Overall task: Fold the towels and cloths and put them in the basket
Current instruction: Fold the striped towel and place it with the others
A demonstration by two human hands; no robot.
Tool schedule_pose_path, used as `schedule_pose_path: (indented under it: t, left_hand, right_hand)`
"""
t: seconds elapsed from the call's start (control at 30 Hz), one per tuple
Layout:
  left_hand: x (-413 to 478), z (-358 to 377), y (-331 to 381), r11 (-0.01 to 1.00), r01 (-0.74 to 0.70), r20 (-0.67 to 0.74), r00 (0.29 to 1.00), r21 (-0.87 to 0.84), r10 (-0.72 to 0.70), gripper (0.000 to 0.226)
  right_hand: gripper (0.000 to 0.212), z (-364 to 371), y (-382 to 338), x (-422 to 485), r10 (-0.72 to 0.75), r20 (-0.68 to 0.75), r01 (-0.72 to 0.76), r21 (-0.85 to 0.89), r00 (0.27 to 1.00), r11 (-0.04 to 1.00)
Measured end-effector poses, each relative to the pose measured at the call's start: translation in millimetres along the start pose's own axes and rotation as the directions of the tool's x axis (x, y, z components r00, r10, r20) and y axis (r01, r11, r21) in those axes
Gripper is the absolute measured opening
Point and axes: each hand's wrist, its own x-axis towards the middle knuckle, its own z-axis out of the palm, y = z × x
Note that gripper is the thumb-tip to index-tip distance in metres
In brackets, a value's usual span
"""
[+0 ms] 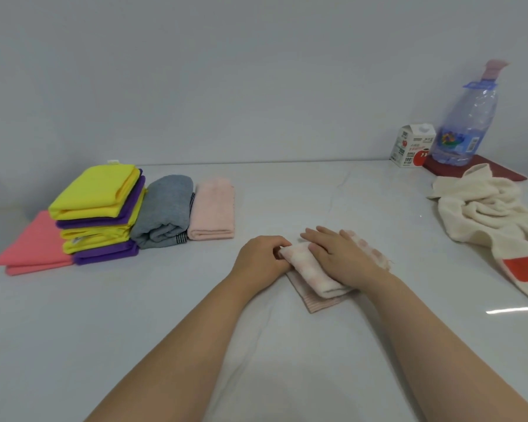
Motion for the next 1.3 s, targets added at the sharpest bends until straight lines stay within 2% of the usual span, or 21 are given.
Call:
schedule_pose_path:
  t: [0.1,0.23,0.37,0.47,0.53,0.63,0.77,0.83,0.93,0.97,1.03,1.1,1.13,1.17,1.3]
  left_hand:
    - [3.0,-0.4,-1.8,1.000,0.023,-0.015,1.000,-0.007,-0.024,0.012]
    - [4.6,-7.0,-9.5,0.999,-0.030,0.041,0.999,-0.023,0.031,0.012]
    - [4.1,-13.2,-8.6,0.965,0.017,0.019,1.000,-0.260,-0.012,0.014]
    - [4.8,-14.9,-8.8,0.898,0.075,-0.008,0.996,-0.433,-0.086,0.017]
    - [4.9,-14.3,-10.4,0.937,0.057,-0.048,0.996,-0.344,-0.078,0.017]
    - [5.3,-12.7,-16.3,0.999,-0.041,-0.090,0.995,-0.001,0.041,0.020]
    - [9.2,-13.9,-32.0,0.935,-0.248,-0.073,0.959,0.254,0.274,0.028]
    - [8.2,-12.7,-36.1,0.928,-0.285,-0.132,0.937,0.240,0.322,0.036]
    - [3.7,-15.8,-8.6,0.964,-0.250,-0.279,0.923,0.089,0.265,0.045]
    - [2.3,-15.0,3.3,0.959,-0.263,-0.255,0.925,0.109,0.282,0.044]
    - [-0.9,-8.4,15.6,0.914,-0.279,-0.052,0.950,0.293,0.307,0.045]
    - [-5.1,0.5,10.5,0.848,-0.244,0.207,0.965,0.471,0.164,0.050]
    - [-7.3,2.2,6.6,0.835,-0.216,0.284,0.956,0.505,0.075,0.052]
    - [-8.5,3.1,2.6,0.835,-0.199,0.321,0.947,0.514,0.028,0.054]
    - [-9.7,1.1,4.2,0.843,-0.188,0.344,0.939,0.503,0.004,0.055]
  right_hand:
    - [0.040,-2.4,2.4,-2.0,-0.030,0.010,0.030,-0.005,0.999,1.000]
    - [0.038,-3.2,5.2,-4.4,-0.065,0.034,0.066,-0.003,0.997,0.998]
    - [0.040,-4.1,5.2,-6.0,-0.040,-0.018,0.040,0.031,0.999,0.999]
    - [0.040,-3.3,9.8,-3.2,-0.022,-0.045,0.020,-0.039,0.999,0.999]
    - [0.042,-1.7,11.9,-1.0,-0.003,-0.023,0.001,-0.081,1.000,0.997]
    - [0.046,-0.8,10.6,-3.0,0.031,0.006,-0.030,-0.152,0.999,0.988]
    - [0.050,-1.1,4.6,-10.3,0.066,0.024,-0.059,-0.241,0.998,0.969]
    - [0.051,-0.6,1.0,-13.0,0.084,0.021,-0.075,-0.273,0.996,0.959]
    - [0.052,1.1,-2.3,-13.4,0.102,0.010,-0.094,-0.308,0.995,0.947]
    - [0.053,1.7,-3.0,-13.2,0.108,0.007,-0.101,-0.317,0.994,0.943]
    - [0.053,2.9,-3.6,-13.2,0.127,-0.001,-0.120,-0.324,0.992,0.938]
    - [0.054,2.7,-3.0,-14.0,0.159,0.001,-0.150,-0.327,0.987,0.933]
    - [0.055,2.1,-2.0,-14.5,0.179,0.004,-0.168,-0.328,0.984,0.930]
    - [0.056,1.2,-0.5,-14.7,0.202,0.007,-0.189,-0.329,0.979,0.925]
    - [0.059,-5.2,13.8,-15.5,0.309,0.025,-0.288,-0.297,0.951,0.911]
